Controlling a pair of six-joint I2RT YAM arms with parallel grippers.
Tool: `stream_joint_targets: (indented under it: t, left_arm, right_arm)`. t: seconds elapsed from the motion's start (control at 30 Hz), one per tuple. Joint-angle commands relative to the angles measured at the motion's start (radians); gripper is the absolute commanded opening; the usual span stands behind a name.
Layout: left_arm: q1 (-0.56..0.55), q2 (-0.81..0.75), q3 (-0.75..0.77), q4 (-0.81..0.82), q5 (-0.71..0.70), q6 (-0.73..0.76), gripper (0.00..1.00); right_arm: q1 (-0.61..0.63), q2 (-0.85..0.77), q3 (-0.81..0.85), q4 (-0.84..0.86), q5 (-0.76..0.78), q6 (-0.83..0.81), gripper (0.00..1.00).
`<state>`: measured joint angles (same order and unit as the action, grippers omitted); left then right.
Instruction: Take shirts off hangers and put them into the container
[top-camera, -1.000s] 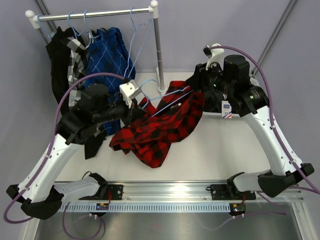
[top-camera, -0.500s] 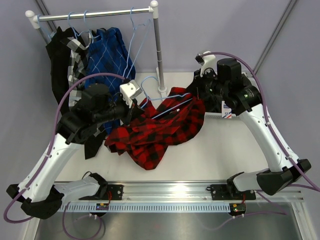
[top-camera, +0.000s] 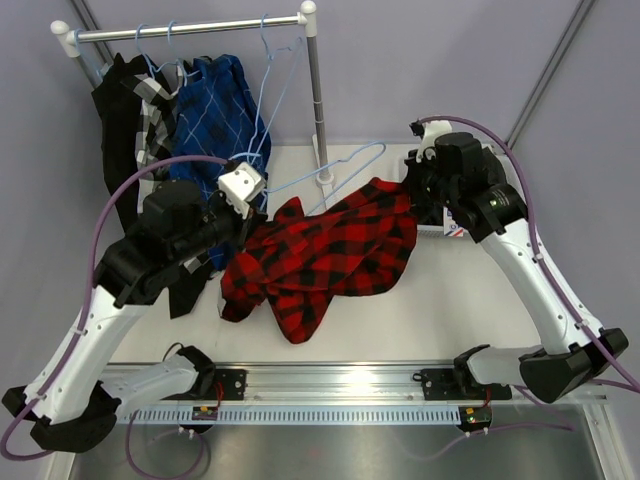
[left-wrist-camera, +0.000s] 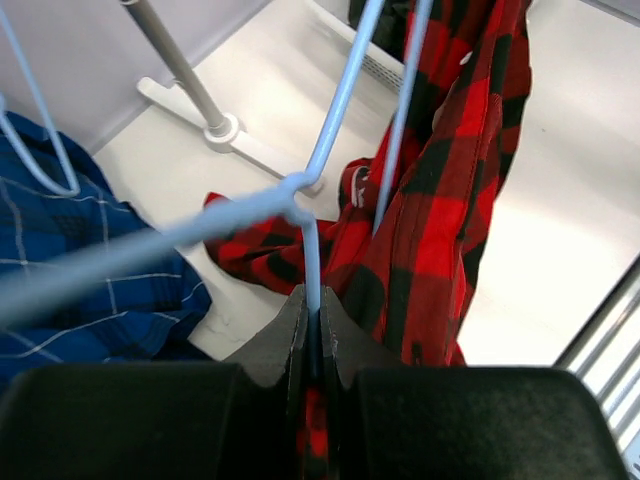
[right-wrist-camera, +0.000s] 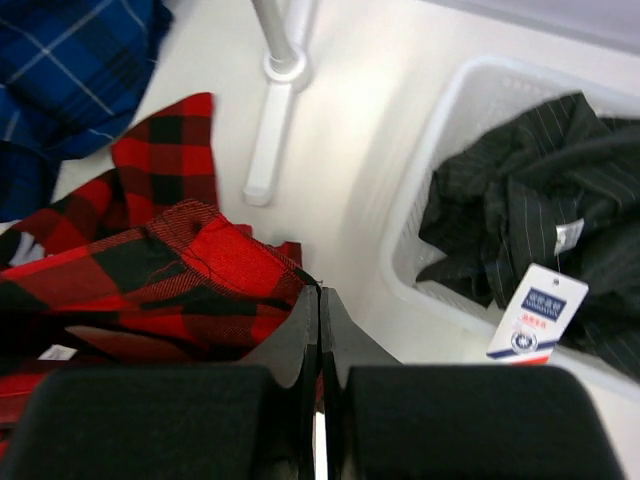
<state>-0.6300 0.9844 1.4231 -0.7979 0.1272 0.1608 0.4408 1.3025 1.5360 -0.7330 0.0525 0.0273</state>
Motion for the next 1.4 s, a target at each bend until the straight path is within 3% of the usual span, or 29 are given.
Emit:
stream_joint_targets:
  t: [0.0,0.3,0.4,0.5,0.7,0.83,1.2,1.27,1.37]
  left_arm:
    - [0.006,-0.056,-0.013,0.075,-0.109,0.002,0.00]
    - [0.006,-0.033,-0.021,0.305,-0.106,-0.193,0.00]
    - [0.006,-0.012,-0.012,0.474,-0.118,-0.253,0.00]
    - [0.006,0.040,0.048,0.532,-0.110,-0.270,0.00]
    - [0.006,0.125,0.177,0.493,-0.123,-0.201,0.00]
    - [0.004,0.149,0.221,0.387,-0.224,-0.116,0.00]
    - [0.006,0.115,0.065,0.128,-0.324,-0.027,0.00]
    - [0.006,0.108,0.040,0.121,-0.321,-0.035,0.00]
    - [0.006,0.094,0.011,0.121,-0.291,-0.038,0.00]
  right_arm:
    - [-0.020,-0.051,-0.046,0.012,0.115,0.051,0.00]
    - [-0.013,-0.141,-0.217,0.148,-0.160,0.172,0.00]
    - [0.025,-0.141,-0.249,0.150,-0.157,0.175,0.00]
    - [0.071,-0.135,-0.272,0.152,-0.146,0.175,0.00]
    - [0.075,-0.172,-0.330,0.152,-0.089,0.189,0.00]
    - [0.073,-0.184,-0.330,0.095,0.000,0.180,0.00]
    - [0.075,-0.129,-0.340,0.008,0.067,0.206,0.01]
    - [0.073,-0.120,-0.341,0.009,0.063,0.201,0.04]
    - [0.073,-0.141,-0.343,0.035,0.014,0.180,0.32]
